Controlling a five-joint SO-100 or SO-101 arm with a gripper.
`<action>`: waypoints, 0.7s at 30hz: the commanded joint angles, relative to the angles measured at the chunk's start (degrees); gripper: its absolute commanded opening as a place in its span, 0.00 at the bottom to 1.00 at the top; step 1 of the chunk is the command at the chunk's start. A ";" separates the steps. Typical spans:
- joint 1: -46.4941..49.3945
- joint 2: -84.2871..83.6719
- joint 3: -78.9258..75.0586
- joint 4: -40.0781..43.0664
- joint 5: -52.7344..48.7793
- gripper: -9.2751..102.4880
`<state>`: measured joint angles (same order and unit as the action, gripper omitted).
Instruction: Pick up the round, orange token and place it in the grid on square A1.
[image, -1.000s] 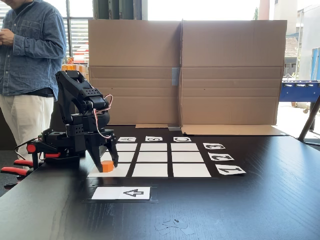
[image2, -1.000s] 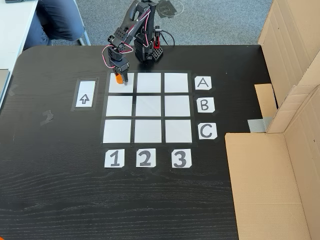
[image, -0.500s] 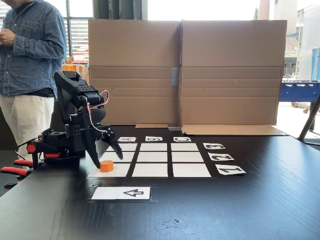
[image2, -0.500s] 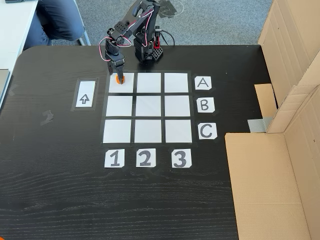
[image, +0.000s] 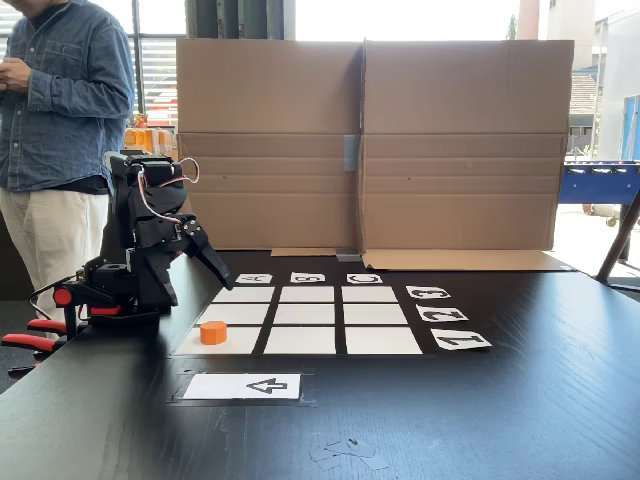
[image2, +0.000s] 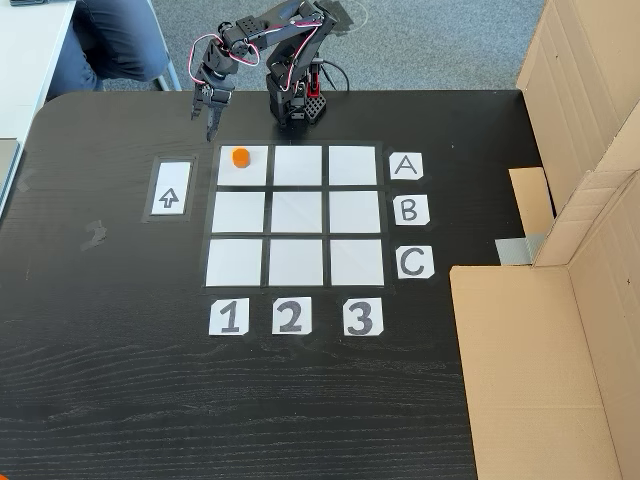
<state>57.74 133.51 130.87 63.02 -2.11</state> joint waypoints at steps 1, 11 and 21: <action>2.99 4.22 -4.57 3.25 0.00 0.40; 13.10 19.69 -18.02 21.01 0.00 0.39; 25.31 31.11 -19.16 25.49 -0.18 0.32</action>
<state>79.98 162.86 111.36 88.33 -2.11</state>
